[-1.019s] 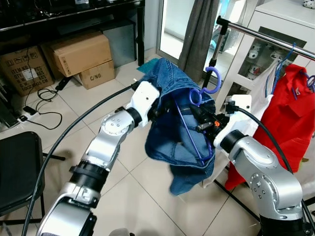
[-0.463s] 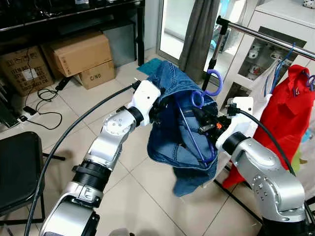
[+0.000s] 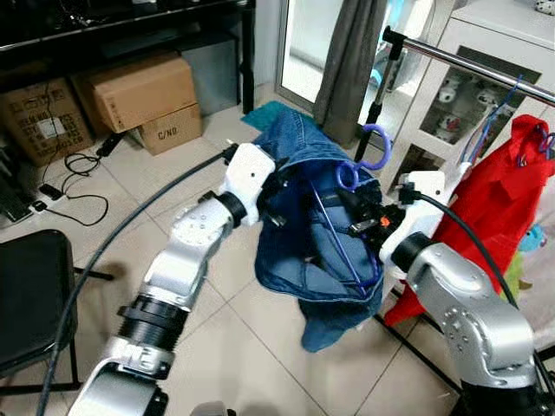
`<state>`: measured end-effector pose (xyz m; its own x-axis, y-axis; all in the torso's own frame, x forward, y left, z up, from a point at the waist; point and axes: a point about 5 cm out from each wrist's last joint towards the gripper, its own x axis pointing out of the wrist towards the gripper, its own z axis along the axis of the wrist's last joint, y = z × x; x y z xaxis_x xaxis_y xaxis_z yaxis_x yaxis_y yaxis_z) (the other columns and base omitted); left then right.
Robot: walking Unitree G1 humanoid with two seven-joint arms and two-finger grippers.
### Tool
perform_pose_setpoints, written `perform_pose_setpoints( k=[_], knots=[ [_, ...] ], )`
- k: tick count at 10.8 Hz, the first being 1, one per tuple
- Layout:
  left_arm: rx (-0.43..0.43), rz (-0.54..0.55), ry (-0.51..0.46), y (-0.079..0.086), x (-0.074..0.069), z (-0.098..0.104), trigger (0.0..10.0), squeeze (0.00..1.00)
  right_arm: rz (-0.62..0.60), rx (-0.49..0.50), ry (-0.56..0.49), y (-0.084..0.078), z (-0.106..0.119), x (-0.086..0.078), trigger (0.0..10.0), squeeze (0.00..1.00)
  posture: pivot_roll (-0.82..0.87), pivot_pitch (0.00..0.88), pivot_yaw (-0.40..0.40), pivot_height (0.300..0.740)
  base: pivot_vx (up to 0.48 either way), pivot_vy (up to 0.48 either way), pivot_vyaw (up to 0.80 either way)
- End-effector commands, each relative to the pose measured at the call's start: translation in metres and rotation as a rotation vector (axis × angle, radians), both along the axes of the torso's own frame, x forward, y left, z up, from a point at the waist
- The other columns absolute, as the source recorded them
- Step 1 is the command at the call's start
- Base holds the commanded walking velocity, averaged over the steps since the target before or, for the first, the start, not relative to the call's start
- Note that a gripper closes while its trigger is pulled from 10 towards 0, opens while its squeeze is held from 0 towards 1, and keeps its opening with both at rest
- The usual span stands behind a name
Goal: Hang hanger
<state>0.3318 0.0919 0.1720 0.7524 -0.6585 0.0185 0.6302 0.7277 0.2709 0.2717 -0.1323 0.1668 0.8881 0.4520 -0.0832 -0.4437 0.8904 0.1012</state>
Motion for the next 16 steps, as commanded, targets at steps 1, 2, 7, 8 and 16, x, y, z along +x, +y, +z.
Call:
perform_pose_setpoints(
  k=[1, 2, 7, 8, 16],
  knots=[
    [-0.003, 0.001, -0.003, 0.003, -0.001, 0.003, 0.0, 0.00, -0.009, 0.002, -0.064, -0.001, 0.011, 0.002, 0.0, 0.00, 0.04, 0.000, -0.050, 0.740, 0.000, 0.000, 0.00],
    [-0.009, 0.021, -0.006, 0.008, -0.001, 0.005, 0.0, 0.00, -0.010, 0.000, -0.064, -0.001, 0.011, 0.002, 0.0, 0.00, 0.04, 0.000, -0.046, 0.740, 0.000, 0.000, 0.00],
    [-0.030, -0.127, 0.006, 0.018, -0.021, 0.021, 0.0, 0.00, -0.031, -0.046, -0.023, -0.008, 0.000, 0.002, 0.0, 0.00, 0.03, 0.000, -0.043, 0.740, 0.000, 0.000, 0.00],
    [-0.057, -0.070, -0.025, 0.031, -0.015, 0.038, 0.0, 0.00, -0.008, -0.093, -0.006, -0.012, -0.005, 0.002, 0.0, 0.00, 0.03, 0.000, -0.022, 0.740, 0.000, 0.000, 0.00],
    [0.156, 0.470, -0.124, 0.159, 0.022, 0.094, 0.0, 0.00, 0.333, -0.098, -0.070, -0.028, 0.001, -0.029, 0.0, 0.00, 0.05, 0.000, -0.029, 0.740, 0.000, 0.000, 0.00]
  ],
)
